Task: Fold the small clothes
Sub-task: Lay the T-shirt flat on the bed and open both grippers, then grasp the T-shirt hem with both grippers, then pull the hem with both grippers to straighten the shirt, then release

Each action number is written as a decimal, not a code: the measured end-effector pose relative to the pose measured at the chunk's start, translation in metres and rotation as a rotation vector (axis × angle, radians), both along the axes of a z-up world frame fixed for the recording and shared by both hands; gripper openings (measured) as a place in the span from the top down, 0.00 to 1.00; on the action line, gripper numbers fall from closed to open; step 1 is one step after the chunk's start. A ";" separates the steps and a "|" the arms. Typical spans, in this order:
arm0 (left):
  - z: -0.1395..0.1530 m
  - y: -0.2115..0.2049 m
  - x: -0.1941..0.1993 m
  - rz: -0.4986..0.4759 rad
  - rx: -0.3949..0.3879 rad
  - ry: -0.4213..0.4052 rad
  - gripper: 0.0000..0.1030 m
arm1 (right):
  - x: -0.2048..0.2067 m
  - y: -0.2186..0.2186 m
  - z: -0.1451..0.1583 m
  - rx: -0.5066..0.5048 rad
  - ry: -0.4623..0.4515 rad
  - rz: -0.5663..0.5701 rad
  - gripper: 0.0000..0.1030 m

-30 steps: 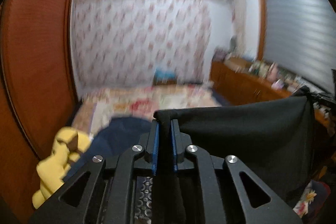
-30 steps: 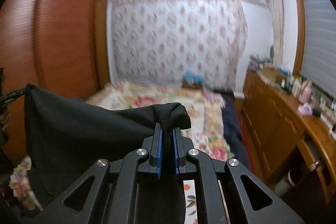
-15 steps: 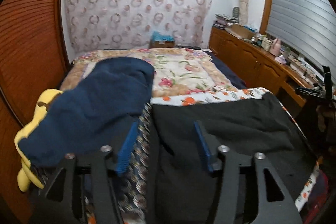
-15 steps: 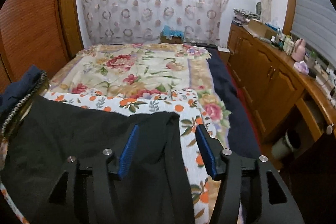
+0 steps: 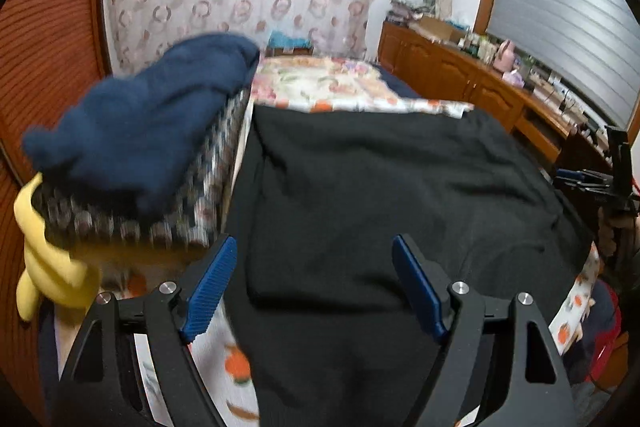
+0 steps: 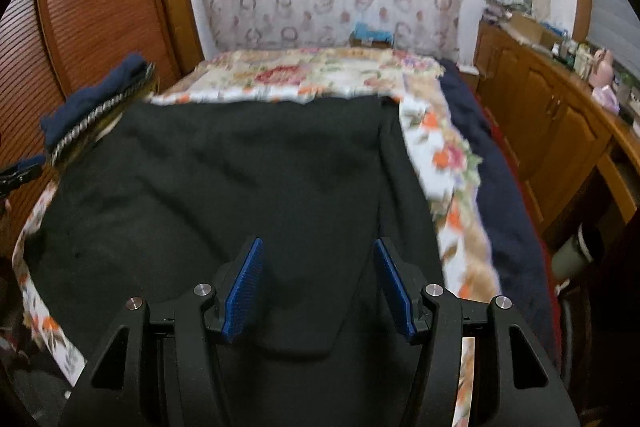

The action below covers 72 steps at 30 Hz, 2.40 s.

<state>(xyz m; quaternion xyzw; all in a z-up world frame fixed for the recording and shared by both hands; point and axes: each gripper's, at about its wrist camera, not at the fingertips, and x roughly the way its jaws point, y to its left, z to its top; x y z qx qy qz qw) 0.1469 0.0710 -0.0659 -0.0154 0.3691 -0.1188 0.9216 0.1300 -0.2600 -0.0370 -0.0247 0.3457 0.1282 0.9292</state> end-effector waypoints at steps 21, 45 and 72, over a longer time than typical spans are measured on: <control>-0.028 0.003 -0.002 0.033 -0.002 0.051 0.52 | 0.034 -0.008 -0.009 -0.077 0.010 -0.013 0.41; -0.017 0.008 0.000 0.011 0.006 0.009 0.91 | -0.004 0.015 -0.016 -0.189 -0.073 0.054 0.92; 0.009 0.009 -0.091 0.003 -0.064 -0.047 0.91 | -0.088 -0.050 0.028 0.017 -0.143 0.037 0.98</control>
